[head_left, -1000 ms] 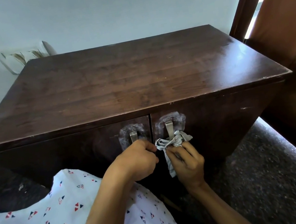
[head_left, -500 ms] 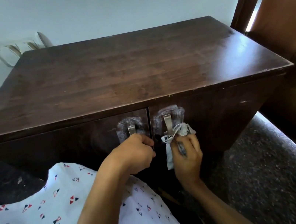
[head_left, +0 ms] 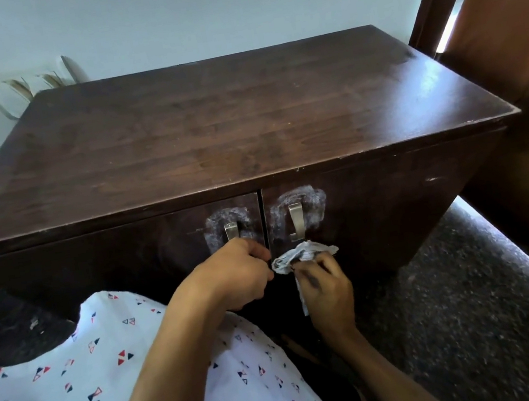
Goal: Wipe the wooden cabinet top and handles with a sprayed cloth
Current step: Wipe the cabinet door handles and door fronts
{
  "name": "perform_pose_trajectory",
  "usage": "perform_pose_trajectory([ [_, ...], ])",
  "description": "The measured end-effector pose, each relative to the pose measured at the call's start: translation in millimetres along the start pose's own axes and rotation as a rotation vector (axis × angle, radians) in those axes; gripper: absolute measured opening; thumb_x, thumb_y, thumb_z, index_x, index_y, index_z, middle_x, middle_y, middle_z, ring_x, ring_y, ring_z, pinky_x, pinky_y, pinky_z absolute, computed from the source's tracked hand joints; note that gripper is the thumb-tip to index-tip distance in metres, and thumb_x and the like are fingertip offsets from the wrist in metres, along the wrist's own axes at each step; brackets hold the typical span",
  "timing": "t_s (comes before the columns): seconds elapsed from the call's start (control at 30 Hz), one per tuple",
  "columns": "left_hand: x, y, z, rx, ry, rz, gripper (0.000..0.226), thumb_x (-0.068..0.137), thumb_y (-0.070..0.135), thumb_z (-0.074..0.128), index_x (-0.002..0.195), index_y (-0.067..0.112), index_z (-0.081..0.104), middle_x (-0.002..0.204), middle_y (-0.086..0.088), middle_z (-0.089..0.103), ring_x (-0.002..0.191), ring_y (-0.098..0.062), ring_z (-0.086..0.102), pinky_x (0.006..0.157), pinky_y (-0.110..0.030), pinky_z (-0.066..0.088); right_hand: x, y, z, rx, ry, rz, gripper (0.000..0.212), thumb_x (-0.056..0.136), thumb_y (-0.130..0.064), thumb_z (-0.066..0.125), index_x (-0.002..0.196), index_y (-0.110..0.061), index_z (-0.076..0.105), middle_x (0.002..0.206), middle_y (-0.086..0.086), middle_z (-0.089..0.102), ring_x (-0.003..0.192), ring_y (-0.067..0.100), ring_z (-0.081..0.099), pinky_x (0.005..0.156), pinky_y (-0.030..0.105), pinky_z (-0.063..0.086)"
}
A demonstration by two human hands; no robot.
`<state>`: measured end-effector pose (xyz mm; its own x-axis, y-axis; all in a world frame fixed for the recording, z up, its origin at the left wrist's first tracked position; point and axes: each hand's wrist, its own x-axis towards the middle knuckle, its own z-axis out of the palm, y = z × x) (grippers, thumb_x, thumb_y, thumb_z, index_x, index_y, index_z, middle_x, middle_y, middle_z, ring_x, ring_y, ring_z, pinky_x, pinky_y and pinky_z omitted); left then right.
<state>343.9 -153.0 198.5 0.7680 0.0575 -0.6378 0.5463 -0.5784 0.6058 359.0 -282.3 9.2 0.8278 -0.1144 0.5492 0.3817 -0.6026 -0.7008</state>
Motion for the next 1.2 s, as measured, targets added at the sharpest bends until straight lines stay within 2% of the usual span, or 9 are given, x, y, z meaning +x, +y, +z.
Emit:
perform_pose_trajectory([
  [0.13, 0, 0, -2, 0.015, 0.001, -0.007, 0.025, 0.095, 0.007, 0.041, 0.113, 0.022, 0.050, 0.120, -0.009, 0.064, 0.106, -0.027, 0.063, 0.061, -0.024, 0.040, 13, -12, -6, 0.094, 0.190, 0.108, 0.006, 0.078, 0.002, 0.069, 0.084, 0.001, 0.071, 0.083, 0.005, 0.056, 0.073, 0.008, 0.053, 0.062, 0.025, 0.049],
  [0.3, -1, 2, 0, 0.019, -0.009, -0.003, 0.031, 0.095, 0.006, 0.040, 0.121, 0.020, 0.051, 0.121, -0.011, 0.064, 0.090, -0.022, 0.057, 0.058, -0.024, 0.038, 10, -11, -8, 0.033, 0.017, -0.010, 0.006, 0.079, 0.002, 0.065, 0.076, -0.003, 0.068, 0.082, -0.001, 0.050, 0.068, 0.003, 0.046, 0.056, 0.017, 0.039],
  [0.43, 2, 0, -2, 0.021, 0.002, 0.008, 0.028, 0.095, 0.006, 0.042, 0.116, 0.022, 0.051, 0.119, -0.008, 0.064, 0.098, -0.023, 0.062, 0.063, -0.027, 0.041, 31, -21, -21, 0.058, 0.212, 0.041, 0.009, 0.078, 0.005, 0.066, 0.084, 0.001, 0.072, 0.082, 0.007, 0.056, 0.072, 0.009, 0.052, 0.059, 0.022, 0.046],
  [0.6, 3, -2, -1, 0.028, 0.002, 0.017, 0.033, 0.095, 0.008, 0.042, 0.123, 0.022, 0.051, 0.114, -0.002, 0.066, 0.092, -0.020, 0.061, 0.062, -0.025, 0.042, 32, -17, -31, -0.027, 0.098, -0.066, 0.013, 0.077, 0.005, 0.067, 0.087, 0.001, 0.073, 0.083, 0.009, 0.058, 0.071, 0.008, 0.051, 0.060, 0.013, 0.043],
  [0.7, 3, -2, -2, 0.023, 0.001, 0.023, 0.031, 0.094, 0.009, 0.046, 0.122, 0.022, 0.052, 0.109, -0.001, 0.066, 0.087, -0.019, 0.058, 0.058, -0.024, 0.039, 42, -20, -40, 0.007, 0.180, -0.028, 0.015, 0.076, 0.006, 0.070, 0.090, 0.000, 0.074, 0.082, 0.008, 0.057, 0.070, 0.004, 0.049, 0.059, 0.012, 0.043],
  [0.77, 5, -2, -3, 0.021, 0.001, 0.021, 0.030, 0.095, 0.009, 0.046, 0.122, 0.022, 0.052, 0.109, -0.001, 0.065, 0.090, -0.020, 0.060, 0.059, -0.025, 0.040, 52, -33, -38, 0.042, 0.217, -0.060, 0.013, 0.077, 0.004, 0.068, 0.088, 0.001, 0.074, 0.079, 0.010, 0.056, 0.068, 0.007, 0.050, 0.059, 0.016, 0.043],
  [0.9, 1, -3, -2, 0.035, -0.008, 0.011, 0.030, 0.095, 0.012, 0.047, 0.122, 0.023, 0.052, 0.114, -0.008, 0.066, 0.092, -0.022, 0.062, 0.064, -0.028, 0.041, 47, -31, -38, -0.051, 0.076, -0.164, 0.012, 0.081, -0.006, 0.064, 0.086, -0.002, 0.074, 0.076, 0.009, 0.056, 0.062, 0.022, 0.056, 0.050, 0.034, 0.049],
  [1.1, 0, 0, -2, 0.032, 0.008, 0.019, 0.019, 0.096, 0.014, 0.045, 0.111, 0.024, 0.051, 0.117, -0.009, 0.066, 0.091, -0.021, 0.059, 0.058, -0.024, 0.039, 64, -39, -49, -0.031, 0.188, -0.142, 0.013, 0.076, -0.002, 0.070, 0.088, -0.004, 0.076, 0.073, 0.007, 0.053, 0.061, 0.019, 0.054, 0.054, 0.029, 0.047],
  [1.2, -2, 0, -1, 0.034, 0.005, 0.018, 0.020, 0.096, 0.016, 0.044, 0.114, 0.022, 0.052, 0.118, -0.010, 0.066, 0.091, -0.022, 0.059, 0.059, -0.024, 0.039, 51, -35, -41, -0.065, 0.082, -0.173, 0.010, 0.080, -0.005, 0.066, 0.084, -0.001, 0.073, 0.074, 0.008, 0.054, 0.061, 0.022, 0.055, 0.050, 0.033, 0.048],
])
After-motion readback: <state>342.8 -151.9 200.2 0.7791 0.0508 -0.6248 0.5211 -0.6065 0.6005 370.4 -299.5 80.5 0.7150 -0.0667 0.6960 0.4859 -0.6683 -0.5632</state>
